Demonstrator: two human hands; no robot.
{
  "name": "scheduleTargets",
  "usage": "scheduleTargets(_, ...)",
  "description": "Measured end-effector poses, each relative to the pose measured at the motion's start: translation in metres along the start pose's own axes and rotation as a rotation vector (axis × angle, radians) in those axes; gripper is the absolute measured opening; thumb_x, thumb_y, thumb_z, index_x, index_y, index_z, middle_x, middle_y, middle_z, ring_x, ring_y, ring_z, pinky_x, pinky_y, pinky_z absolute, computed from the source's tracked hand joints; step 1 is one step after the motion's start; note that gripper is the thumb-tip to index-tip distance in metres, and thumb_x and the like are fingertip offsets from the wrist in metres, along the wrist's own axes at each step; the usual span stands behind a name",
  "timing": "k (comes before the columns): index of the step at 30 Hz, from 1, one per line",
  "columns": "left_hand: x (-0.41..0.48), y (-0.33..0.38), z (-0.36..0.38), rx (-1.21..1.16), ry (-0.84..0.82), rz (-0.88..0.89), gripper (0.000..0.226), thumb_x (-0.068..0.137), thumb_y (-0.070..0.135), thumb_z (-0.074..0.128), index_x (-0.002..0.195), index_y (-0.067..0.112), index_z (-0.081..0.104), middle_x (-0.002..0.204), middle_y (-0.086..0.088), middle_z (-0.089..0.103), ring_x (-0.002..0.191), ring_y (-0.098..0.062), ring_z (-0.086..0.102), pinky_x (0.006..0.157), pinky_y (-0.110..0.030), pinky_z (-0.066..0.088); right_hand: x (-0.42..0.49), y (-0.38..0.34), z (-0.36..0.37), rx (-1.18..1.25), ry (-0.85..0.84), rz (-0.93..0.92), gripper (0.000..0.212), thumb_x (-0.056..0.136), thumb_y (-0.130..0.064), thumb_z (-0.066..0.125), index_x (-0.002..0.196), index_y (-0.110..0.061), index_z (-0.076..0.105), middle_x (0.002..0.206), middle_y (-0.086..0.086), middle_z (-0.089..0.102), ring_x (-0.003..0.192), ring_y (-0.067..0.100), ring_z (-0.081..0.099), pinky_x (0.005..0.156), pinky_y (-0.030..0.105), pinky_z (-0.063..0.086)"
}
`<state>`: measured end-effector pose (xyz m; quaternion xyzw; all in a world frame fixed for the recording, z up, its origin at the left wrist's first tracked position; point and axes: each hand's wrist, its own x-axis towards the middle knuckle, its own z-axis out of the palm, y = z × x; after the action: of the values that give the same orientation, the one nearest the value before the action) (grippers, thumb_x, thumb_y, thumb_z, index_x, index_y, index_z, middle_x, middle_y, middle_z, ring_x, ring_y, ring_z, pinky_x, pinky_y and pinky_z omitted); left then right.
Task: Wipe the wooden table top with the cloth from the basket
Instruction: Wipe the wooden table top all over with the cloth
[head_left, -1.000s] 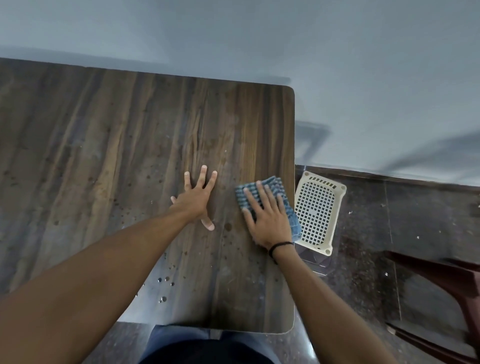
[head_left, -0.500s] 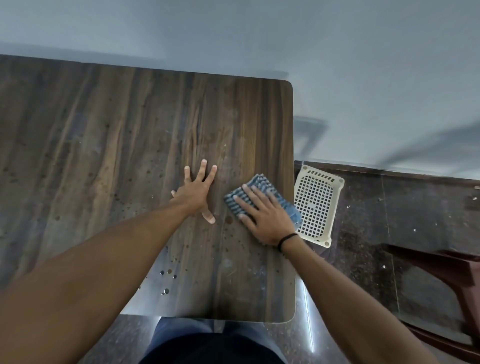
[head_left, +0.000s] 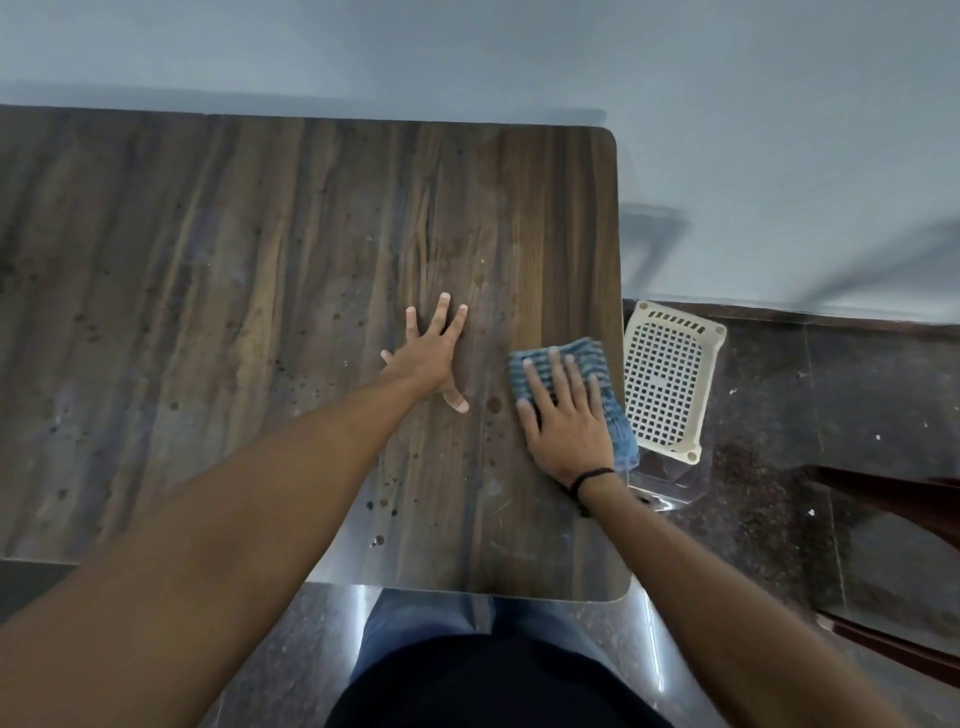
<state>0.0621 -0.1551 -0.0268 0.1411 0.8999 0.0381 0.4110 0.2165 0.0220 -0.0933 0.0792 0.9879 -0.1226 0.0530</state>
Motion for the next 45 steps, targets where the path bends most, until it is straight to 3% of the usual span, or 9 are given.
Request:
scheduleTargets(3,-0.014,-0.002,0.011,-0.025,0.03,0.024,0.146,0.065,0.042,0.093,0.157,0.035,-0.02,0.155,0.014,-0.043,0.147,-0.035,-0.032,0.107,-0.082,0.014,-0.007,0.029,-0.011,-0.034,-0.075,-0.285,0.058,0.105,-0.058,0.024,0.159,-0.04,0.015,0.168,-0.006,0.006,0.156,0.018,0.004,0.125,0.043,-0.005)
scheduleTargets(7,-0.035,-0.012,0.042,-0.037,-0.028,0.003,0.15,0.062,0.048,0.093,0.155,0.038,-0.025,0.152,0.011,-0.049,0.144,-0.036,-0.039,0.107,-0.081,0.008,-0.004,-0.006,0.002,0.048,0.047,0.28,0.059,0.105,-0.053,0.022,0.161,-0.034,0.015,0.169,0.001,0.003,0.156,0.023,0.002,0.125,0.048,-0.003)
scheduleTargets(11,-0.04,-0.02,0.063,0.011,-0.014,0.031,0.154,0.059,0.049,0.094,0.154,0.038,-0.027,0.154,0.008,-0.046,0.145,-0.039,-0.035,0.109,-0.08,0.011,-0.008,0.02,-0.008,-0.059,-0.046,-0.309,0.057,0.104,-0.056,0.024,0.159,-0.039,0.019,0.168,-0.003,0.014,0.155,0.02,0.01,0.126,0.045,0.003)
scheduleTargets(15,-0.037,-0.021,0.061,0.024,0.005,0.019,0.157,0.056,0.05,0.095,0.153,0.04,-0.028,0.155,0.009,-0.046,0.146,-0.04,-0.033,0.108,-0.08,0.014,-0.008,0.005,0.0,0.043,0.069,0.24,0.058,0.106,-0.053,0.024,0.16,-0.033,0.019,0.169,0.002,0.008,0.156,0.024,0.006,0.126,0.048,0.002)
scheduleTargets(19,-0.038,-0.019,0.061,0.029,0.011,0.019,0.158,0.053,0.052,0.095,0.153,0.041,-0.026,0.156,0.01,-0.044,0.147,-0.039,-0.031,0.107,-0.08,0.016,-0.026,0.033,-0.007,-0.069,-0.076,-0.405,0.057,0.105,-0.056,0.026,0.159,-0.039,0.021,0.168,-0.004,0.013,0.155,0.02,0.01,0.126,0.046,0.005)
scheduleTargets(24,-0.038,-0.02,0.061,0.037,0.02,0.002,0.158,0.052,0.053,0.095,0.153,0.041,-0.026,0.156,0.01,-0.043,0.148,-0.039,-0.03,0.107,-0.08,0.017,-0.022,0.028,-0.007,-0.008,0.016,0.185,0.059,0.105,-0.055,0.018,0.16,-0.036,0.012,0.169,0.001,0.003,0.156,0.024,0.001,0.126,0.048,-0.002)
scheduleTargets(29,-0.039,-0.017,0.058,0.034,0.028,0.015,0.159,0.05,0.053,0.095,0.154,0.04,-0.024,0.158,0.01,-0.041,0.149,-0.038,-0.028,0.107,-0.079,0.017,-0.046,0.023,-0.003,-0.071,-0.092,-0.358,0.056,0.106,-0.056,0.023,0.159,-0.039,0.018,0.168,-0.003,0.01,0.156,0.02,0.008,0.126,0.048,0.004)
scheduleTargets(34,-0.039,-0.02,0.059,0.042,0.028,0.017,0.16,0.048,0.054,0.096,0.155,0.041,-0.023,0.158,0.011,-0.04,0.149,-0.039,-0.027,0.106,-0.08,0.019,-0.038,-0.006,-0.002,0.027,-0.033,0.092,0.058,0.106,-0.054,0.017,0.16,-0.036,0.009,0.168,-0.003,-0.002,0.156,0.02,-0.005,0.125,0.048,-0.004)
scheduleTargets(45,-0.035,-0.027,0.059,0.06,0.045,0.045,0.161,0.044,0.062,0.094,0.154,0.043,-0.022,0.16,0.012,-0.037,0.15,-0.04,-0.024,0.106,-0.079,0.025,-0.06,-0.001,-0.001,-0.016,-0.089,-0.139,0.058,0.106,-0.054,0.019,0.16,-0.035,0.01,0.168,-0.001,0.002,0.156,0.021,-0.001,0.125,0.048,-0.004)
